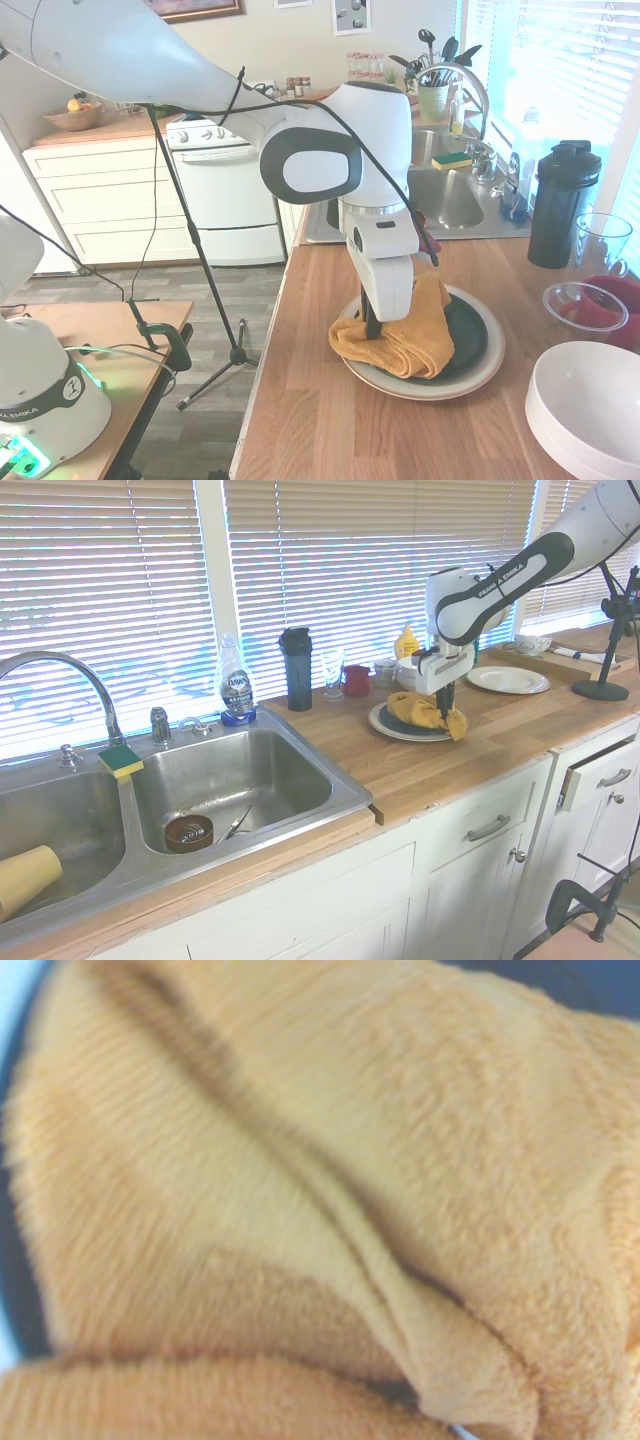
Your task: Wipe the blue plate in counterclockwise motion
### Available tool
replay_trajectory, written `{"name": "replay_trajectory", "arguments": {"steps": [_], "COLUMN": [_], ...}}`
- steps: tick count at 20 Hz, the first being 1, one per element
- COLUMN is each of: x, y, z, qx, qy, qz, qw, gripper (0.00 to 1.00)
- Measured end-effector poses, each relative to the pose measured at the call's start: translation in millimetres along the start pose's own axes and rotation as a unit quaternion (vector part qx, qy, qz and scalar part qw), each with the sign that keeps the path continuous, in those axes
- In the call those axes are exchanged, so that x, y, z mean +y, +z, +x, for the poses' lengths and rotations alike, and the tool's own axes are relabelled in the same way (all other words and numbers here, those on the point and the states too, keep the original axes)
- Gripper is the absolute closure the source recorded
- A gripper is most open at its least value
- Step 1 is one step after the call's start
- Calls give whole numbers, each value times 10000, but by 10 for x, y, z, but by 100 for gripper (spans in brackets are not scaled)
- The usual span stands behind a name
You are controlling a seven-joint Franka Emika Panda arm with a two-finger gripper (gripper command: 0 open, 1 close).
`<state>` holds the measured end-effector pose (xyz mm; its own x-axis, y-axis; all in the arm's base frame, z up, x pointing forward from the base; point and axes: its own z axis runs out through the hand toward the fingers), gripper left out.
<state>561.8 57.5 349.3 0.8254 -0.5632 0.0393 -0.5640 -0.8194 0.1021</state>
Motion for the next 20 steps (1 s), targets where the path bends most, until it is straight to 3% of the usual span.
{"name": "replay_trajectory", "arguments": {"steps": [9,15,20], "x": [-281,-577,-844], "y": [-111,-465,-556], "z": [305,249,5], "qx": [-90,113,326], "qy": [-3,-133,-338], "qz": [-104,-94,-167], "qw": [9999,9998,9988], "gripper": [100,100,100]}}
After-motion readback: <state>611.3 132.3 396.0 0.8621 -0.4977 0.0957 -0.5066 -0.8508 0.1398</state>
